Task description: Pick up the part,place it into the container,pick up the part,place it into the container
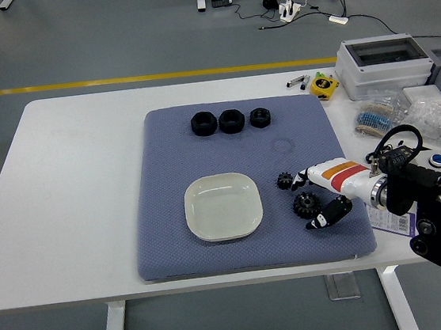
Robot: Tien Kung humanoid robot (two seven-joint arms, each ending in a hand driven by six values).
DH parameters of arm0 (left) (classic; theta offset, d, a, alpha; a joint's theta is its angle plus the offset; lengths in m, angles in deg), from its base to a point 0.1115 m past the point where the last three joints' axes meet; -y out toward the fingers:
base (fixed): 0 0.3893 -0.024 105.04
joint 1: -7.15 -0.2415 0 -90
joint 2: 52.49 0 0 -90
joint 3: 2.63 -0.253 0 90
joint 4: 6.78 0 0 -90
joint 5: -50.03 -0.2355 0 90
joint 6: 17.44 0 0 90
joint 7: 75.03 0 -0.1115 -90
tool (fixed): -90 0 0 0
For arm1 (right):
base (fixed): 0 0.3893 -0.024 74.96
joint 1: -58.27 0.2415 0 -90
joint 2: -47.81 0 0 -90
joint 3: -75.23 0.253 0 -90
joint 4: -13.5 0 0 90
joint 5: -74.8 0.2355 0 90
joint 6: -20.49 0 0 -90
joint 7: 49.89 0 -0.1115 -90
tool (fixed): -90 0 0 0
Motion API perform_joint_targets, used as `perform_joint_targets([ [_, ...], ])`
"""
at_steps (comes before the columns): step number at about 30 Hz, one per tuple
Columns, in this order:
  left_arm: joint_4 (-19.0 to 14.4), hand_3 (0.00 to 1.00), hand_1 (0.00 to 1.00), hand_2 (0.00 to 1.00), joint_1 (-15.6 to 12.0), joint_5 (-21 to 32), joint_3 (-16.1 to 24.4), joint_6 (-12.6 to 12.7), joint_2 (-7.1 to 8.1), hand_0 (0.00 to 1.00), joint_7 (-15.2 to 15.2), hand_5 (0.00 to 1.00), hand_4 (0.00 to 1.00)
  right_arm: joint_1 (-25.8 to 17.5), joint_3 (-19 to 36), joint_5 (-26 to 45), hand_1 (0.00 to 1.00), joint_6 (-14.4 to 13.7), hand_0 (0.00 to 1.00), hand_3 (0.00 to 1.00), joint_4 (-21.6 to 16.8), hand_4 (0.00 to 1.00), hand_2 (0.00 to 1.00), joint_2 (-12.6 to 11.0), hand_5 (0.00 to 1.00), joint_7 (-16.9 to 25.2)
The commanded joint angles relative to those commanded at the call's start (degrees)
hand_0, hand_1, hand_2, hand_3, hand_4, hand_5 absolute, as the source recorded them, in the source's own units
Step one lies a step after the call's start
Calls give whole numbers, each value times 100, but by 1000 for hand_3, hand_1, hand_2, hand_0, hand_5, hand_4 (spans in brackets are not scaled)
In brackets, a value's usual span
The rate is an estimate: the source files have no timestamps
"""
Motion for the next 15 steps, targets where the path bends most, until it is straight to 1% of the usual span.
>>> perform_joint_targets([
  [4, 0, 567, 617, 641, -3, -2, -7, -2, 3, 714, 3, 703, 619, 6, -49, 5, 676, -31, 662, 694, 115, 998, 712, 35, 313, 32],
  [5, 0, 567, 616, 641, -3, -6, -5, -2, 4, 714, 4, 704, 620, 7, -57, 6, 648, -36, 625, 644, 130, 988, 694, 37, 293, 36],
  [10, 0, 567, 616, 641, -18, -22, 9, 1, 5, 714, 7, 704, 620, 8, -126, 57, 648, -105, 625, 644, 234, 988, 694, 57, 293, 69],
  [11, 0, 567, 617, 641, -20, -31, 13, 2, 4, 714, 8, 702, 619, 15, -146, 56, 596, -112, 506, 569, 251, 893, 618, 61, 238, 73],
  [15, 0, 567, 617, 641, -33, -53, 20, 4, 3, 714, 13, 702, 619, 46, -237, 69, 596, -219, 506, 569, 300, 893, 618, 79, 238, 118],
])
